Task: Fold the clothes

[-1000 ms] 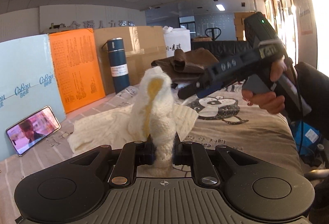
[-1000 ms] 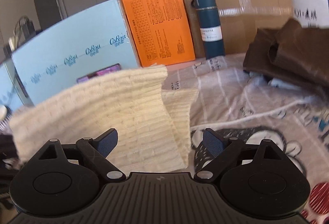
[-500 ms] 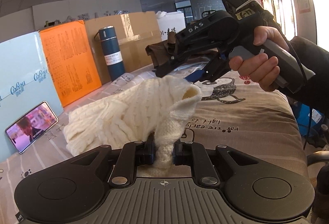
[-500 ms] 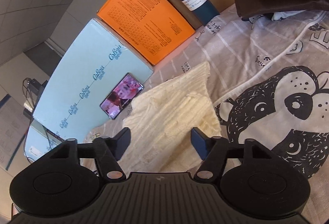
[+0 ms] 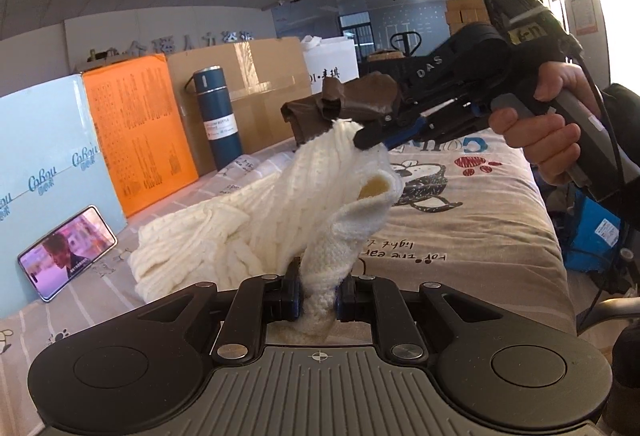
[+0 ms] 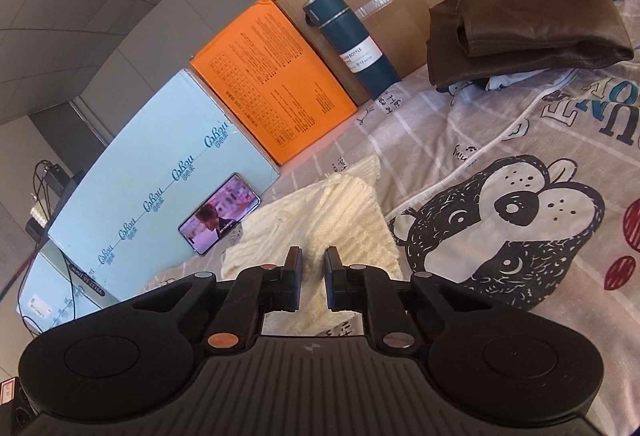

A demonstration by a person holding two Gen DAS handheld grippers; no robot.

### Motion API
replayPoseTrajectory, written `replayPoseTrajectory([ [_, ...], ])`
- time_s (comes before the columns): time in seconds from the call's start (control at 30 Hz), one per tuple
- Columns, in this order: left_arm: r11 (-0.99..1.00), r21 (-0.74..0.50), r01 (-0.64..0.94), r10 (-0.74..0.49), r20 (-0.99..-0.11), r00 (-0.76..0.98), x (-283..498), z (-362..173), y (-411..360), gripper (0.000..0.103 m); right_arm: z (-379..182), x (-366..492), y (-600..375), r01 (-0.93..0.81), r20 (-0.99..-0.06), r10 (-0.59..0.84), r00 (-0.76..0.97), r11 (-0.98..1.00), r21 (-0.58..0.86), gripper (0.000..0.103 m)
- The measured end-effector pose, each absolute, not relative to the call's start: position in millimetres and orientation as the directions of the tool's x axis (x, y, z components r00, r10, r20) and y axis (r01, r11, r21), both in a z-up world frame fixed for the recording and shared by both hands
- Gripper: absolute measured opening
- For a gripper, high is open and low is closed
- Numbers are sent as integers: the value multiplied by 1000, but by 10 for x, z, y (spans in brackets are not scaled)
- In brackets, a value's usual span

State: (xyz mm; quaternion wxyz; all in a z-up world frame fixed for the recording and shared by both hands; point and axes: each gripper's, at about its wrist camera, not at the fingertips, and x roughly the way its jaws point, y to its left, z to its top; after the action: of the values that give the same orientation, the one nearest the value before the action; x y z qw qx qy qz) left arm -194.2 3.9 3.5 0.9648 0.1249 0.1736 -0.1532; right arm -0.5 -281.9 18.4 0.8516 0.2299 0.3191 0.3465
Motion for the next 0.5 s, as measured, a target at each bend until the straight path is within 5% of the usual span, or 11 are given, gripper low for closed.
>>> replayPoseTrajectory([
  [0.27, 945, 161, 285, -226, -309, 924, -2275, 159, 274, 13, 218, -744, -3094, -511, -322, 764, 560, 624, 591, 10],
  [0.5, 923, 192, 333, -219, -448, 867, -2470, -26, 193, 14, 27, -1077, -3225, -512, -422, 770, 479, 636, 577, 8],
])
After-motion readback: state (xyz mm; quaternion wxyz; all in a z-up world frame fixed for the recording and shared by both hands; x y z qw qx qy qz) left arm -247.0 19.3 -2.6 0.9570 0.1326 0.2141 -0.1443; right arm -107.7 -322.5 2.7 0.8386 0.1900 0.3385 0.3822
